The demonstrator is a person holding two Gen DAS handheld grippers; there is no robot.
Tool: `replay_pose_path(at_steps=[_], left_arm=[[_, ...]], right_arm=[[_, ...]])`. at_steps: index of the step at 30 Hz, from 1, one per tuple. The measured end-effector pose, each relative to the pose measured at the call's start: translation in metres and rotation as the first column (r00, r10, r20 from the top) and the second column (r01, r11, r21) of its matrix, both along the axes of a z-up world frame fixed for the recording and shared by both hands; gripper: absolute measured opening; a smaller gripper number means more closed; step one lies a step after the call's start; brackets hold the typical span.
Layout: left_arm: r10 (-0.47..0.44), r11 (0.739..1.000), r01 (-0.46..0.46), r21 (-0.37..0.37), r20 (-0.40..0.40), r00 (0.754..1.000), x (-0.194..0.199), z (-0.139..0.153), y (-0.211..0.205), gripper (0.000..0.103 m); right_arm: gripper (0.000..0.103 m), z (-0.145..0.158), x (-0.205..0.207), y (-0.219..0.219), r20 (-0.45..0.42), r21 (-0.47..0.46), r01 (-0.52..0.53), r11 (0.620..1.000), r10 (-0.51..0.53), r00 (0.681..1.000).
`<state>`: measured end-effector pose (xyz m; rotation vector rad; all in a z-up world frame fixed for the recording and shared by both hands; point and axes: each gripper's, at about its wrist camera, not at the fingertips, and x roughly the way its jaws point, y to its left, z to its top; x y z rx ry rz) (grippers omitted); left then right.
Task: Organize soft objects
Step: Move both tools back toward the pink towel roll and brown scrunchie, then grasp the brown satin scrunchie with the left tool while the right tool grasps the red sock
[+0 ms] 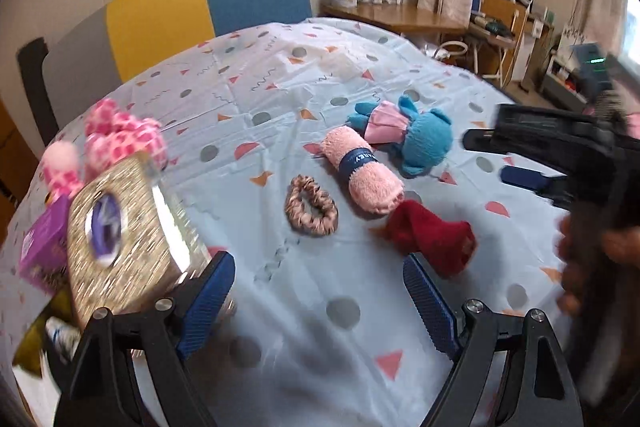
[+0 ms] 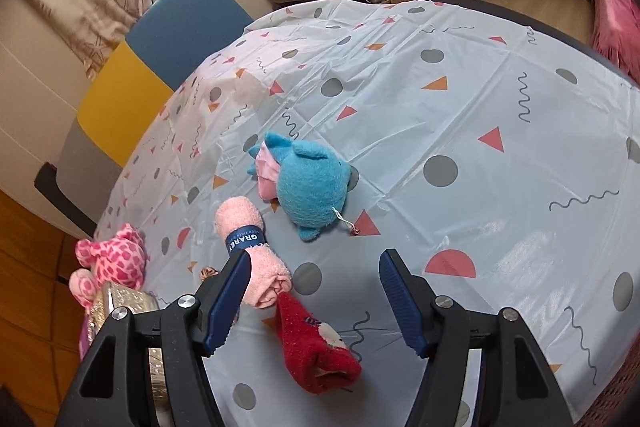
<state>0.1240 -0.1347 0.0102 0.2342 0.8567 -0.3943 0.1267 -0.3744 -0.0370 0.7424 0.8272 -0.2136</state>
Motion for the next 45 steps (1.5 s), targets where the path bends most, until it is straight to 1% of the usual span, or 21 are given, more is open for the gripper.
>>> replay_pose_path(at_steps=[1,3,6,9,14,15,17,18,20,21,22,23,26,28,31,33,35,38,40,42,45], left_arm=[[0.000,1.000,0.000,0.015,-0.002,1.000,0.008,-0.004,-0.008,0.078],[0.003,0.999,-0.002,0.035,-0.020,1.000,0.025,-0.013,-0.019,0.071],[0.013,0.999,-0.009,0.053,-0.067,0.998,0.050,-0.029,-0.033,0.070],[0.054,0.997,-0.048,0.059,-0.115,0.992,0.075,-0.046,-0.039,0.070],[0.102,0.992,-0.090,0.093,-0.131,0.986,0.102,-0.067,-0.049,0.070],[0.110,0.990,-0.097,0.103,-0.130,0.985,0.108,-0.071,-0.051,0.069],[0.118,0.989,-0.104,0.109,-0.136,0.984,0.117,-0.077,-0.054,0.051],[0.127,0.987,-0.110,0.115,-0.146,0.981,0.122,-0.083,-0.055,0.040],[0.143,0.986,-0.123,0.109,-0.197,0.970,0.130,-0.095,-0.054,0.023],[0.151,0.986,-0.130,0.106,-0.229,0.962,0.133,-0.102,-0.052,0.019],[0.153,0.987,-0.139,0.079,-0.207,0.966,0.130,-0.101,-0.049,0.018],[0.146,0.988,-0.134,0.074,-0.200,0.969,0.126,-0.101,-0.048,0.018],[0.111,0.993,-0.102,0.057,-0.190,0.975,0.110,-0.099,-0.045,0.018],[0.071,0.997,-0.064,0.042,-0.186,0.980,0.094,-0.099,-0.043,0.018],[0.015,0.999,-0.008,0.042,-0.170,0.985,0.066,-0.100,-0.039,0.019],[-0.007,0.999,0.013,0.033,-0.177,0.984,0.050,-0.099,-0.033,0.019],[-0.004,1.000,0.006,0.012,-0.187,0.982,0.036,-0.100,-0.025,0.019],[0.005,1.000,-0.008,-0.014,-0.181,0.984,0.015,-0.100,-0.010,0.021],[0.013,0.999,-0.018,-0.029,-0.169,0.986,0.003,-0.102,-0.004,0.021],[0.023,0.998,-0.033,-0.054,-0.177,0.984,0.002,-0.103,0.002,0.021],[0.029,0.995,-0.048,-0.089,-0.198,0.980,0.006,-0.105,0.009,0.021]], right_arm=[[0.068,0.000,0.000,-0.001,0.003,0.006,0.004,1.000,-0.004,1.000],[0.068,0.000,-0.001,-0.003,0.009,0.022,0.004,1.000,-0.004,1.000],[0.068,-0.001,0.001,-0.004,0.007,0.055,-0.013,0.998,0.012,1.000],[0.068,-0.002,0.003,-0.002,0.011,0.077,-0.032,0.997,0.031,0.999],[0.068,-0.005,0.004,-0.001,0.016,0.107,-0.048,0.993,0.047,0.999],[0.068,-0.005,0.005,-0.001,0.014,0.112,-0.049,0.993,0.048,0.999],[0.068,-0.006,0.004,-0.002,0.013,0.117,-0.048,0.992,0.047,0.999],[0.068,-0.006,0.005,-0.002,0.013,0.116,-0.047,0.992,0.046,0.999],[0.068,-0.006,0.004,-0.002,0.012,0.113,-0.045,0.993,0.044,0.999],[0.068,-0.006,0.004,-0.003,0.013,0.115,-0.041,0.993,0.040,0.999],[0.068,-0.006,0.003,-0.005,0.019,0.117,-0.032,0.993,0.030,0.999],[0.068,-0.006,0.002,-0.007,0.025,0.118,-0.021,0.993,0.018,1.000],[0.068,-0.006,-0.002,-0.016,0.038,0.136,0.019,0.991,-0.024,0.999],[0.068,-0.008,-0.004,-0.021,0.031,0.155,0.039,0.987,-0.045,0.999],[0.062,-0.011,-0.003,-0.023,0.016,0.161,0.047,0.986,-0.050,0.999],[0.061,-0.012,-0.001,-0.022,0.006,0.156,0.039,0.987,-0.041,0.999],[0.056,-0.013,0.001,-0.019,0.001,0.142,0.023,0.990,-0.023,1.000],[0.054,-0.015,0.009,-0.009,-0.021,0.132,-0.044,0.990,0.048,0.999],[0.054,-0.019,0.018,0.003,-0.049,0.131,-0.111,0.985,0.118,0.992],[0.053,-0.023,0.023,0.014,-0.081,0.121,-0.165,0.979,0.176,0.981],[0.053,-0.026,0.027,0.025,-0.114,0.092,-0.214,0.972,0.224,0.968]])
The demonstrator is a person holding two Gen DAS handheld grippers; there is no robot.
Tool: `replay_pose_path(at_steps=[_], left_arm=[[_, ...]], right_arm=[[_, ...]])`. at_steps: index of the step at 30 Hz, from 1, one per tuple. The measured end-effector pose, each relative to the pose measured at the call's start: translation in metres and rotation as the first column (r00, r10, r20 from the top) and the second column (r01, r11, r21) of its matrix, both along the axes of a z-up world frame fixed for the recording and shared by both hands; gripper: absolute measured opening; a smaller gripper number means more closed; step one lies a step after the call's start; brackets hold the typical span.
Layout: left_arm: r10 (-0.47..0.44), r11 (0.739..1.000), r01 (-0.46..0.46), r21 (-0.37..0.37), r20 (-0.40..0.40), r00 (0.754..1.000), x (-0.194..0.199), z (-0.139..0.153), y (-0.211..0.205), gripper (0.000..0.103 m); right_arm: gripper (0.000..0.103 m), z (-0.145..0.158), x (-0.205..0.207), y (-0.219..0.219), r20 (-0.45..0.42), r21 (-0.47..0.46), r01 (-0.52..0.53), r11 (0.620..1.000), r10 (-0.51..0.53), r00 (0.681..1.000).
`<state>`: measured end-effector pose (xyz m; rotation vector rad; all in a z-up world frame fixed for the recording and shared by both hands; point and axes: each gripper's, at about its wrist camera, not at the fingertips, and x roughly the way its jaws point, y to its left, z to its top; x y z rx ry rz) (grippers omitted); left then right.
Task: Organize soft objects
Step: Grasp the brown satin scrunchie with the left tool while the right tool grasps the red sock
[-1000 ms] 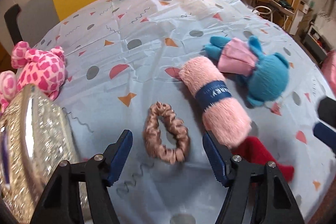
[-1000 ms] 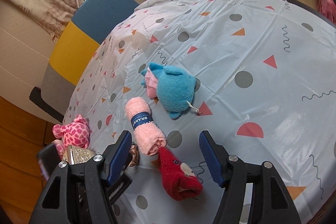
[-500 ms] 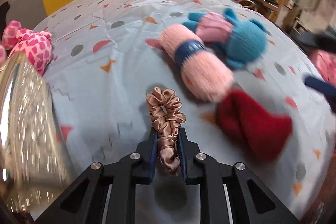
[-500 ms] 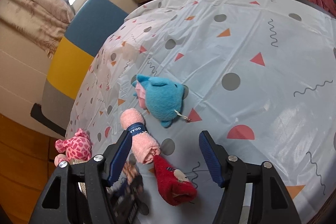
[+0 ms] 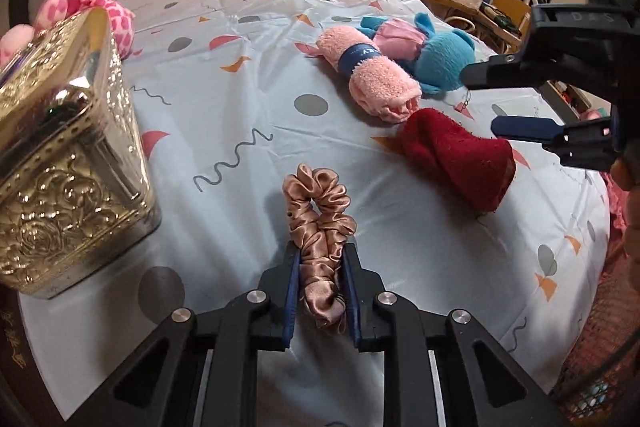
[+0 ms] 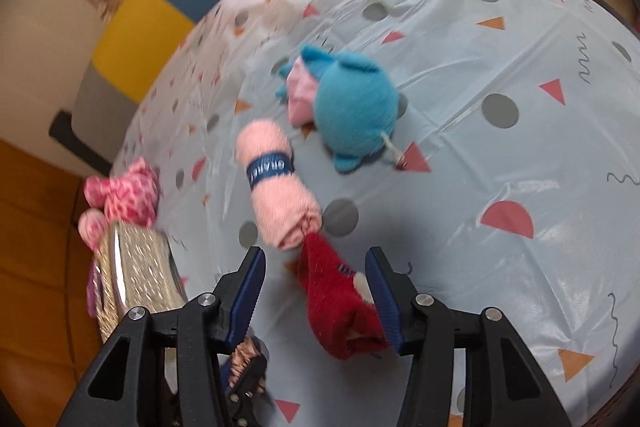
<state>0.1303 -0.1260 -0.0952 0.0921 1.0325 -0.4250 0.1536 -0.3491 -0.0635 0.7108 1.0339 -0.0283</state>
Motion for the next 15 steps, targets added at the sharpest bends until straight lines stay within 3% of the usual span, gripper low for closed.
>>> replay_pose_path(at_steps=[8,10,11,15], left_arm=[[-0.020,1.000,0.020,0.006,0.017,1.000,-0.002,-0.001,-0.002,0.022],[-0.028,0.999,0.028,0.017,0.032,0.999,-0.004,-0.001,-0.003,0.022],[-0.031,0.999,0.030,0.021,0.038,0.999,-0.004,-0.002,-0.003,0.022],[-0.035,0.999,0.034,0.025,0.053,0.998,-0.007,-0.002,-0.003,0.017]], right_arm=[[0.053,-0.011,0.010,0.027,-0.110,-0.172,-0.123,0.978,0.105,0.988],[0.050,-0.017,0.014,0.037,-0.158,-0.244,-0.182,0.953,0.146,0.976],[0.035,-0.020,0.016,0.044,-0.189,-0.297,-0.215,0.930,0.164,0.968],[0.032,-0.026,0.020,0.062,-0.226,-0.387,-0.303,0.871,0.230,0.947]])
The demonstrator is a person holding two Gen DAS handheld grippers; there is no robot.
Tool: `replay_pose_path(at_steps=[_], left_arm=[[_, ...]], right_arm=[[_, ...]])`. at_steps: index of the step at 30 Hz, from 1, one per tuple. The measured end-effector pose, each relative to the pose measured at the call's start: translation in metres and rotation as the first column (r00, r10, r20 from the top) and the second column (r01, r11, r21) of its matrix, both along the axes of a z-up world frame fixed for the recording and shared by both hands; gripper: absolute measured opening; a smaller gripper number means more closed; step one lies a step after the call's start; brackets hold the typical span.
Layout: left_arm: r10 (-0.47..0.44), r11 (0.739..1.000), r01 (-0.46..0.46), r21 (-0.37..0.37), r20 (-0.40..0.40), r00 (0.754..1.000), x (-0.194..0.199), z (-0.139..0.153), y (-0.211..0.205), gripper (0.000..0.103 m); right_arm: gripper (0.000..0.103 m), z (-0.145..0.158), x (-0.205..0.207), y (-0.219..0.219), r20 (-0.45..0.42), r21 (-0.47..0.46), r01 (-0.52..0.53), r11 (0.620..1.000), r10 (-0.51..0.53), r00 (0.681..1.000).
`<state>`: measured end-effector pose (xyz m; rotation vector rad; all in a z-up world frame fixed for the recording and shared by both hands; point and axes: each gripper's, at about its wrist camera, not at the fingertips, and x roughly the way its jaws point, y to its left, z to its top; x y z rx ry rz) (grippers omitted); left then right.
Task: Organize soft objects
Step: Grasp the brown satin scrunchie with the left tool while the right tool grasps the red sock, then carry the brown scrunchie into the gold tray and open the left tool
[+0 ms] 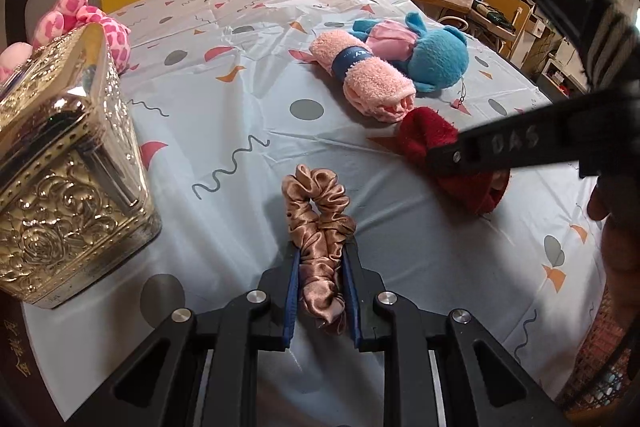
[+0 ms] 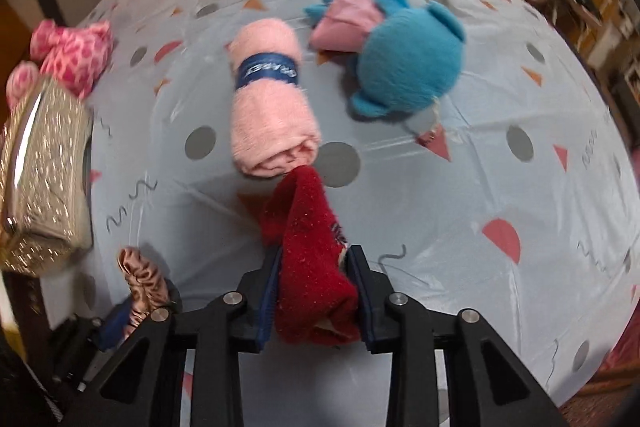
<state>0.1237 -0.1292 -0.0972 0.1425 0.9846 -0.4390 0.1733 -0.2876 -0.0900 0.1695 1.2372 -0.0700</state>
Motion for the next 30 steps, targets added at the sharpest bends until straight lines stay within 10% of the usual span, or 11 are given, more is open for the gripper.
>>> replay_pose_path(at_steps=[6,16,30], left_arm=[[-0.020,1.000,0.019,-0.020,-0.058,0.998,0.009,0.011,-0.005,0.013],[-0.025,0.998,0.029,-0.052,0.075,0.997,0.051,0.098,-0.014,0.013],[0.328,0.945,-0.321,-0.067,0.161,0.931,0.124,0.148,0.134,0.013]], right_arm=[[0.033,-0.007,0.002,-0.004,-0.018,0.018,-0.005,1.000,0.005,1.000],[0.034,-0.009,0.000,0.003,-0.009,-0.037,-0.038,0.999,0.038,0.999],[0.034,-0.011,-0.005,0.031,0.012,-0.099,-0.101,0.990,0.103,0.995]])
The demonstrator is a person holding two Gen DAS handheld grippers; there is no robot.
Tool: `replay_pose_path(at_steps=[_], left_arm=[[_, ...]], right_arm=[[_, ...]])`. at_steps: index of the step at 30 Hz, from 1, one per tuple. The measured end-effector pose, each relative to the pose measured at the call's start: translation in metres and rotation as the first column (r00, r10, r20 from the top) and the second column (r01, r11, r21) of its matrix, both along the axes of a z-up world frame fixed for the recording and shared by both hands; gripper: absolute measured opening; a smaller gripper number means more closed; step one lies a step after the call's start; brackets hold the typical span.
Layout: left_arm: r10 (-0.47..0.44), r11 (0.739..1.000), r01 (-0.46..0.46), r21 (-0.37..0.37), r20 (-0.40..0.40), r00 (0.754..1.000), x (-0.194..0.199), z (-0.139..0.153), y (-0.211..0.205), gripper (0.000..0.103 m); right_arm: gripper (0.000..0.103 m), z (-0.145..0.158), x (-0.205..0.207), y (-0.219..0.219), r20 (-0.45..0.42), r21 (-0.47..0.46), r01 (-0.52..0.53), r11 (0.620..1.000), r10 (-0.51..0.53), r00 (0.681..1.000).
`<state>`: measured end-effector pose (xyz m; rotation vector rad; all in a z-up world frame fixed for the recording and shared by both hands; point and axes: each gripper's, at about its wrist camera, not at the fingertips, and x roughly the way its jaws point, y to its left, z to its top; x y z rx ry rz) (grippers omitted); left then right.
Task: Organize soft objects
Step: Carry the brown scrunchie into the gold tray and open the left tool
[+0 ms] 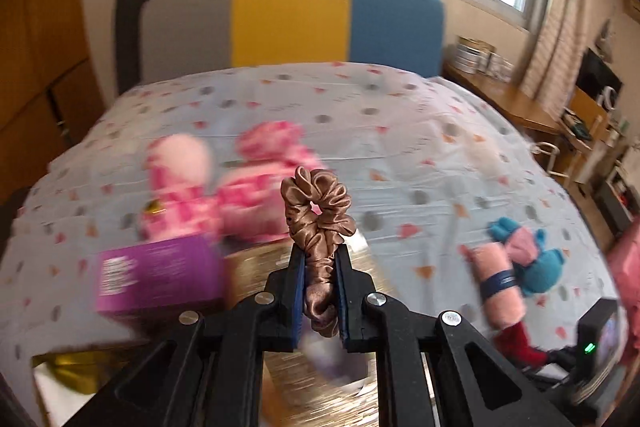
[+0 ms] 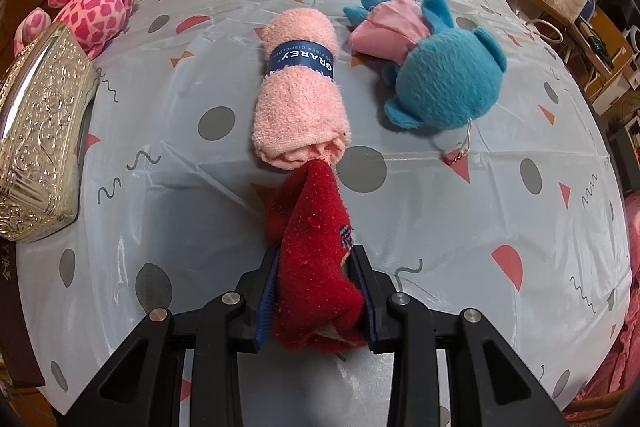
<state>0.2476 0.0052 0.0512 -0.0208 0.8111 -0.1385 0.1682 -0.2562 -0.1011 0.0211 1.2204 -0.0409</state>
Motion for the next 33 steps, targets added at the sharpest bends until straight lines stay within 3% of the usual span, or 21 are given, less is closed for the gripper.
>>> replay_pose_path(at_steps=[8,22,29,33], left_arm=[[0.111,0.994,-0.112,-0.018,-0.015,0.994,-0.051,-0.016,0.087,0.013],[0.185,0.978,-0.189,-0.083,-0.059,0.981,-0.176,-0.055,0.147,0.014],[0.273,0.953,-0.280,-0.114,-0.077,0.959,-0.232,-0.066,0.181,0.014],[0.348,0.927,-0.356,-0.120,-0.077,0.934,-0.261,-0.065,0.211,0.014]], right_arm=[[0.035,0.002,-0.003,0.009,0.003,-0.013,-0.019,1.000,0.019,1.000],[0.035,-0.003,-0.013,0.030,0.027,-0.070,-0.056,0.996,0.058,0.998],[0.035,-0.004,-0.022,0.043,0.040,-0.112,-0.077,0.991,0.082,0.996],[0.035,-0.006,-0.023,0.047,0.042,-0.136,-0.090,0.987,0.096,0.994]])
